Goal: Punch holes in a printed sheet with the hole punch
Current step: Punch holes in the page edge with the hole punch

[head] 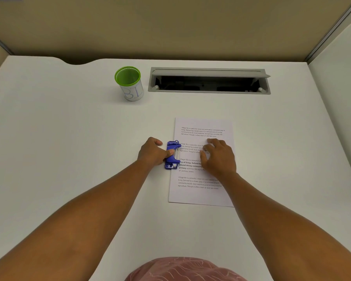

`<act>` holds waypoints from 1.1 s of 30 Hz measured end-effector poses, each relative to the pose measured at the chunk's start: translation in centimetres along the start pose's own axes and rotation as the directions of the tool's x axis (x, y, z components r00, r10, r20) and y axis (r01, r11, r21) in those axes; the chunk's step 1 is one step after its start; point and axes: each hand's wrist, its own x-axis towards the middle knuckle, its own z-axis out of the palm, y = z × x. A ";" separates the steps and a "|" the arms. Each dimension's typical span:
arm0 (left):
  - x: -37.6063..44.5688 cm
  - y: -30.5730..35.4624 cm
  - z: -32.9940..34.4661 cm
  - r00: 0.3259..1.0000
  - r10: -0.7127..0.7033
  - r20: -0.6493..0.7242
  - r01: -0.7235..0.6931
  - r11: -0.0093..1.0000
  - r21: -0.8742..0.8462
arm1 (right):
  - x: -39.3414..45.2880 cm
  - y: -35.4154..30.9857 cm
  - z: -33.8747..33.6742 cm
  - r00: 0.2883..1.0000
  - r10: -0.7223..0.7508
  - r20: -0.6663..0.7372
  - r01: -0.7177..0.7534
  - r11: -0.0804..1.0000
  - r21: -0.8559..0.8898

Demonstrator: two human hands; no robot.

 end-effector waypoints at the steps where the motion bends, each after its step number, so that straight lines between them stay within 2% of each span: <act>1: -0.1 0.1 0.0 1.000 -0.007 -0.002 0.007 1.000 -0.011 | 0.0 0.0 -0.1 1.000 0.001 0.005 -0.001 1.000 0.000; 12: -0.7 0.7 -0.3 1.000 -0.020 -0.022 0.021 0.999 0.032 | 0.9 -0.4 -1.1 0.998 0.023 0.057 -0.020 0.998 -0.055; 27: -1.8 2.8 -0.8 0.994 -0.029 0.103 0.029 1.000 0.002 | 1.2 -0.8 -1.6 0.996 0.030 0.089 -0.020 0.994 -0.111; 33: -2.2 2.9 -0.9 0.993 -0.039 0.108 0.038 0.999 0.015 | 1.1 -1.0 -2.0 0.995 0.044 0.088 -0.036 0.995 -0.090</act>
